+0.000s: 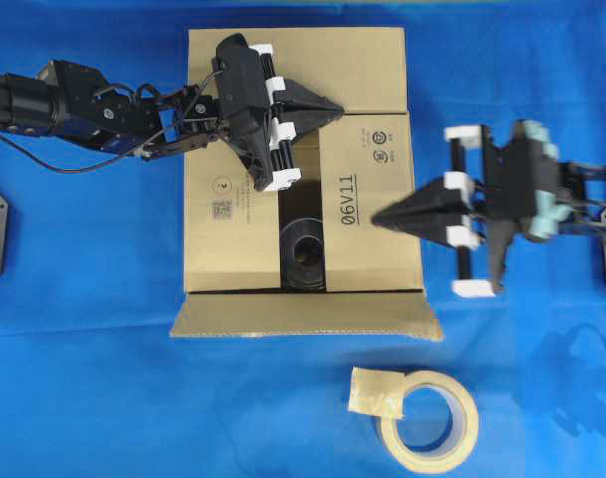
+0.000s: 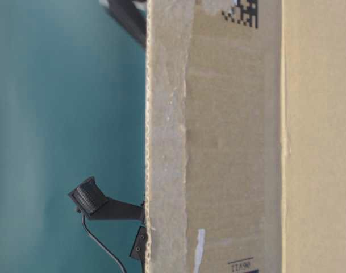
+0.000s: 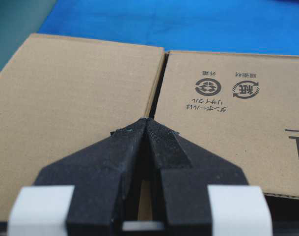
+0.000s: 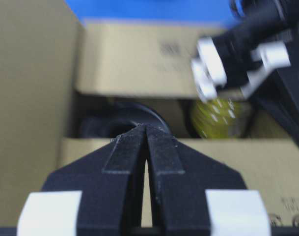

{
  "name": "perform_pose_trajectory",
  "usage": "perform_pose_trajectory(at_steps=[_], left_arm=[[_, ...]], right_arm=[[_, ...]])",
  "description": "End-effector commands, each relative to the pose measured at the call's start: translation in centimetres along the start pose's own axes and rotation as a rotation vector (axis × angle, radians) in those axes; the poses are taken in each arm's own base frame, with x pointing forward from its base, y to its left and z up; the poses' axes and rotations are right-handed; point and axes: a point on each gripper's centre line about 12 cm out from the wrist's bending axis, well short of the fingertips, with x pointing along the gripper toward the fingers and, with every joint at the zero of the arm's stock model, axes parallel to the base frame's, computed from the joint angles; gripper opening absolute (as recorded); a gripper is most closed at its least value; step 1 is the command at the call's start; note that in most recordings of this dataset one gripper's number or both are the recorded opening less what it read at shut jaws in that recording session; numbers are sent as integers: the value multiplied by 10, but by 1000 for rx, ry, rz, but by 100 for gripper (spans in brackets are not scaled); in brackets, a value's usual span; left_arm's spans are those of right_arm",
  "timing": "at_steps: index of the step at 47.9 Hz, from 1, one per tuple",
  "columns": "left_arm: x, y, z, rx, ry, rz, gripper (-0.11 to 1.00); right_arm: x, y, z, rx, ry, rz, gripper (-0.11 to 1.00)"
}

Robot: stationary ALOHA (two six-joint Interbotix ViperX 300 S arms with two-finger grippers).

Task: Close the cardboard box.
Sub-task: 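Swing the right gripper down and fold the front flap up over the box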

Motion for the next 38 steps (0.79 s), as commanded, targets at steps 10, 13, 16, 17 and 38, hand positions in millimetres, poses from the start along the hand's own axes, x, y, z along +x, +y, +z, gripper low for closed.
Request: perform_pose_trajectory(at_steps=[10,13,16,17,38], left_arm=[[-1,3,7,-6,-19,7,0],[-1,3,6,-6,-18,9,0],[-1,3,7,-7,-19,7,0],[-1,3,6,-8,-18,9,0],[-1,1,6,-10,-15,4,0]], right_arm=[[-34,47,29,-24,-112,168,0],[-38,59,26,-34,-108,211,0],[-41,72,22,-49,-99,259,0],[-42,76,21,-56,-96,274,0],[-28,118,-32,-124,32,394,0]])
